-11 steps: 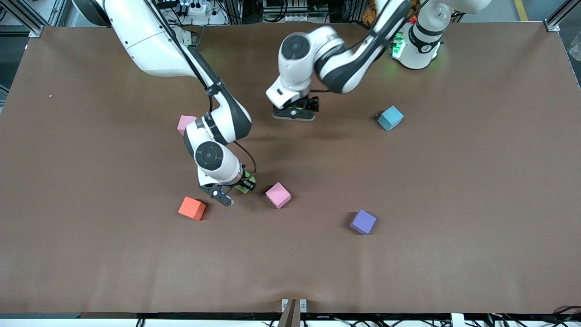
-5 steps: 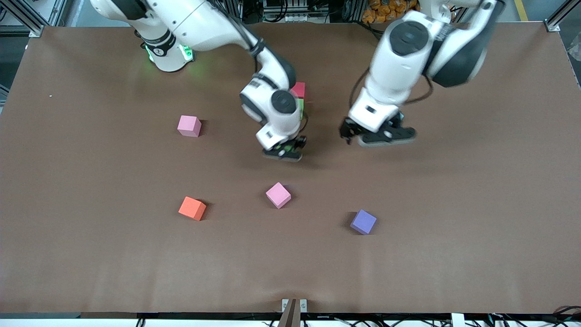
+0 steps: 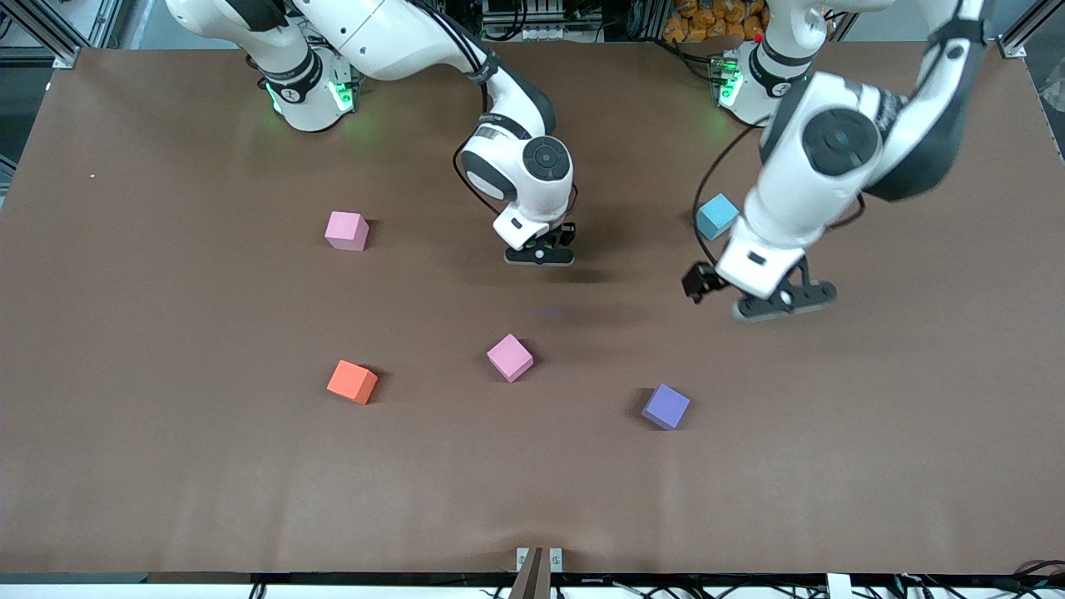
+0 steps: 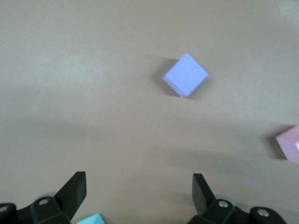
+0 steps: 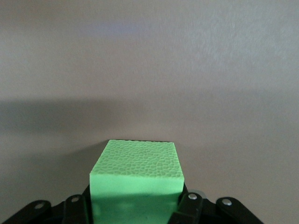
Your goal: Arrange blocks into number 1
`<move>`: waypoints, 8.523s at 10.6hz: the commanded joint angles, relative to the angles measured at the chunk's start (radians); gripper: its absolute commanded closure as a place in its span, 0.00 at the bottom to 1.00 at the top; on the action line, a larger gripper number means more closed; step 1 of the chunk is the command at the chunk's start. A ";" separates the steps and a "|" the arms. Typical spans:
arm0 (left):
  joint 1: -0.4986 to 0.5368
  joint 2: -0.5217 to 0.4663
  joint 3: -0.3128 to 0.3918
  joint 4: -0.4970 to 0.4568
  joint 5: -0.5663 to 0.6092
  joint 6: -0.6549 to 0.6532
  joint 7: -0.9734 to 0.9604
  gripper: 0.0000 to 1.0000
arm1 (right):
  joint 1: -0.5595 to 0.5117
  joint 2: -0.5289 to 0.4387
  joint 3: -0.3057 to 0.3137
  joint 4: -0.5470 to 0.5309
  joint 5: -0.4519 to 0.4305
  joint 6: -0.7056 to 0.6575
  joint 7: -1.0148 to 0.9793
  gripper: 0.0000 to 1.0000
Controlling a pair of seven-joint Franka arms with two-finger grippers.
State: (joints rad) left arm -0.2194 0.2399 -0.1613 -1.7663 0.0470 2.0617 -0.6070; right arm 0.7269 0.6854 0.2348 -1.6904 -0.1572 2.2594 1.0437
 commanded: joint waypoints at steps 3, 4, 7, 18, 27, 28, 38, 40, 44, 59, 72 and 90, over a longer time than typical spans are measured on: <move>-0.050 0.260 0.132 0.234 -0.182 -0.026 0.012 0.00 | -0.053 -0.070 0.075 -0.086 -0.018 0.006 0.010 1.00; -0.066 0.307 0.150 0.269 -0.182 -0.025 -0.003 0.00 | -0.081 -0.092 0.101 -0.122 -0.019 0.018 0.009 1.00; -0.098 0.421 0.198 0.355 -0.211 -0.026 -0.005 0.00 | -0.084 -0.104 0.110 -0.152 -0.022 0.061 0.007 1.00; -0.215 0.674 0.359 0.654 -0.410 -0.069 -0.219 0.00 | -0.072 -0.090 0.110 -0.157 -0.032 0.109 0.013 1.00; -0.239 0.754 0.379 0.719 -0.426 0.027 -0.352 0.00 | -0.142 -0.168 0.110 -0.143 -0.030 0.104 0.108 0.00; -0.251 0.759 0.382 0.719 -0.426 0.034 -0.352 0.00 | -0.193 -0.194 0.109 -0.132 -0.030 0.098 0.108 0.00; -0.255 0.757 0.387 0.705 -0.420 -0.035 -0.326 0.00 | -0.748 -0.062 0.070 0.043 -0.048 -0.023 -0.252 0.00; -0.255 0.766 0.387 0.705 -0.420 -0.026 -0.307 0.00 | -0.735 -0.008 0.070 0.098 -0.059 -0.023 -0.269 0.00; -0.261 0.786 0.387 0.694 -0.420 0.009 -0.277 0.06 | -0.721 0.048 0.060 0.144 -0.061 -0.029 -0.361 0.00; -0.455 0.638 0.114 0.625 -0.204 -0.241 -0.181 1.00 | -0.672 0.071 0.029 0.146 -0.047 -0.001 -0.412 1.00; -0.468 0.503 -0.047 0.203 -0.085 0.072 -0.189 1.00 | -0.644 0.029 0.047 0.146 -0.050 -0.049 -0.429 1.00; -0.046 -0.026 -0.069 0.223 -0.081 -0.210 -0.098 0.00 | -0.240 -0.018 0.041 0.100 -0.039 -0.034 -0.154 1.00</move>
State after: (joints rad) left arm -0.3159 0.2612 -0.2254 -1.5058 -0.0568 1.8889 -0.7616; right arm 0.4465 0.6883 0.2845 -1.5643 -0.1971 2.1997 0.8277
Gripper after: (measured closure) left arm 0.000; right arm 0.388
